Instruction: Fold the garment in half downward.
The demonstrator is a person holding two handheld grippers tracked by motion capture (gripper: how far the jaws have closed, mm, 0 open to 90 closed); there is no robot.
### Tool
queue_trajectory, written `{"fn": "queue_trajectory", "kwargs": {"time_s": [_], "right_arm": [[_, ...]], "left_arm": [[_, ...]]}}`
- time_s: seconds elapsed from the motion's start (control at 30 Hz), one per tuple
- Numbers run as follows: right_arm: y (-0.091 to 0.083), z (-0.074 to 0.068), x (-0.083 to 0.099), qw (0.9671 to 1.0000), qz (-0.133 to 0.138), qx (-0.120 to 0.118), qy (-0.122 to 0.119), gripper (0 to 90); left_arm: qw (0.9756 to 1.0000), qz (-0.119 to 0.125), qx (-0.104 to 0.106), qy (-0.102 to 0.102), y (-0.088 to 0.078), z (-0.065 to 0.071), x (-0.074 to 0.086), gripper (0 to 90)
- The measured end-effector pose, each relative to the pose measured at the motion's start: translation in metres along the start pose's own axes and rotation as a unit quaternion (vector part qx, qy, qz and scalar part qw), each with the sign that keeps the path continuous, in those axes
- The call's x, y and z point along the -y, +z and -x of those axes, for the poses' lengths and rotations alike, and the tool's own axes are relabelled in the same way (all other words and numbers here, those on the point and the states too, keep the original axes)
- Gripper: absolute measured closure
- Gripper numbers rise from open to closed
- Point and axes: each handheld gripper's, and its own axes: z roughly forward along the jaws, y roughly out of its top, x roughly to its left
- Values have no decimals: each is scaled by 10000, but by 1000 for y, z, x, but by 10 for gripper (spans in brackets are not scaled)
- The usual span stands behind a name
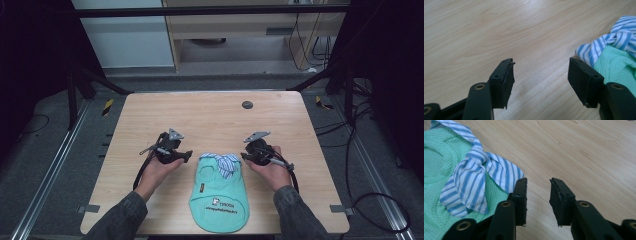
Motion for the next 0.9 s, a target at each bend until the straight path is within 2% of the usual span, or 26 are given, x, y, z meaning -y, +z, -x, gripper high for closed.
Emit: {"fn": "queue_trajectory", "kwargs": {"time_s": [0.03,0.07,0.1,0.17,0.23,0.33,0.4,0.53,0.63,0.7,0.77,0.9], "right_arm": [[0,0,0,10000,0,0,0,685],[0,0,-2,10000,-24,4,-33,700],[1,0,-8,10000,26,-67,-3,741],[3,-1,-11,10000,76,-59,-1,750],[7,-2,-13,9999,41,-120,-39,765],[11,1,-17,9998,-40,-165,100,792],[14,7,-23,9988,39,-324,378,819],[21,7,-27,9981,35,-413,456,822],[25,5,-28,9981,-13,-433,433,821],[30,2,-27,9982,-74,-464,382,809],[30,0,-28,9980,-95,-493,384,797],[31,-3,-25,9977,-145,-535,385,766]], "left_arm": [[10000,0,0,0,0,0,0,381],[10000,8,78,-15,-1,-3,-9,381],[10000,2,95,-5,-1,-5,-16,428],[10000,-20,54,-10,0,-5,-23,437],[9999,-38,110,-55,3,-3,-28,437],[9998,-23,182,-60,5,-1,-33,459],[9995,-12,292,-83,9,0,-39,512],[9991,-77,418,-93,20,1,-45,547],[9985,-160,517,-105,26,3,-45,534],[9975,-285,640,-8,30,10,-43,521],[9971,-271,713,-15,31,13,-42,498],[9971,-295,699,-49,35,17,-39,431]]}}
